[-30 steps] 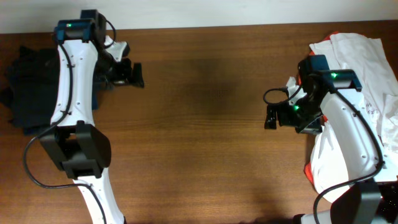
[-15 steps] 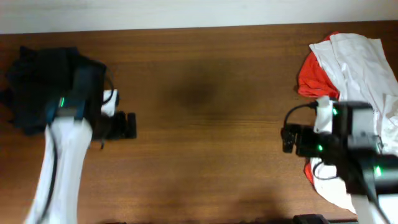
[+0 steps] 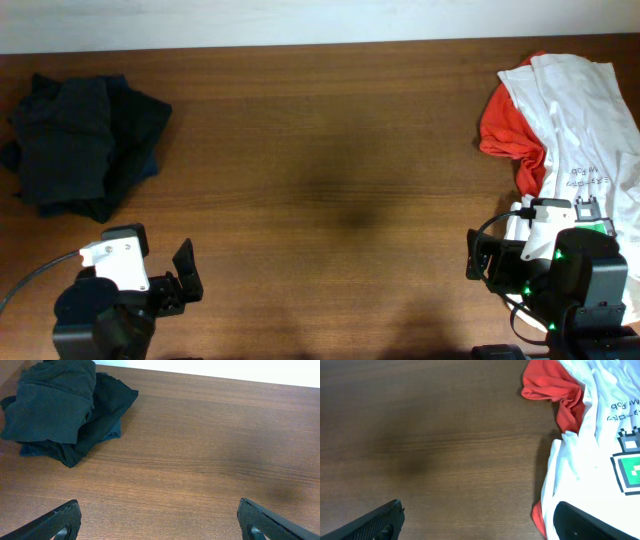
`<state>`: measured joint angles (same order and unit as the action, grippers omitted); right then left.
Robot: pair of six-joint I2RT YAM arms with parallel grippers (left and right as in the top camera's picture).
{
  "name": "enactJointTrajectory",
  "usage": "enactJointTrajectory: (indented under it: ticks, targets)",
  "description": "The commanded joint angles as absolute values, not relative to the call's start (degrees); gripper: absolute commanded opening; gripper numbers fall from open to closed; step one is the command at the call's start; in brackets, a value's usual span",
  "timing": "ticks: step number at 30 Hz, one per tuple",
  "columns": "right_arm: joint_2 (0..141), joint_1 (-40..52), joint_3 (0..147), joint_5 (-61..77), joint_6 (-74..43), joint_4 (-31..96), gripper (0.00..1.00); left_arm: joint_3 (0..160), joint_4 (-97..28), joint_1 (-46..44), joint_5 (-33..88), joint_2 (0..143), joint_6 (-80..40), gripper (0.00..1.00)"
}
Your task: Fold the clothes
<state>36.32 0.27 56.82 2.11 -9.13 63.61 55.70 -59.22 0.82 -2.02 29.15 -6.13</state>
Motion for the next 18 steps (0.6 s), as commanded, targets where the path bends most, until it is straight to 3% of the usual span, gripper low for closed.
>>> enactJointTrajectory:
  ticks: [1,9,18]
  targets:
    - [36.4,-0.08,56.51,0.95,-9.76,63.64,0.99,55.07,-59.2,0.86,-2.79,29.02,-6.83,0.99]
    - [24.56,0.51,52.9,-0.69,-6.96,59.92,0.99,55.07,-59.2,0.86,-2.81,29.02,-6.85,0.99]
    - [0.21,3.16,16.47,0.16,-3.42,19.81,0.99,55.07,-59.2,0.86,-2.81,29.02,-6.85,0.99]
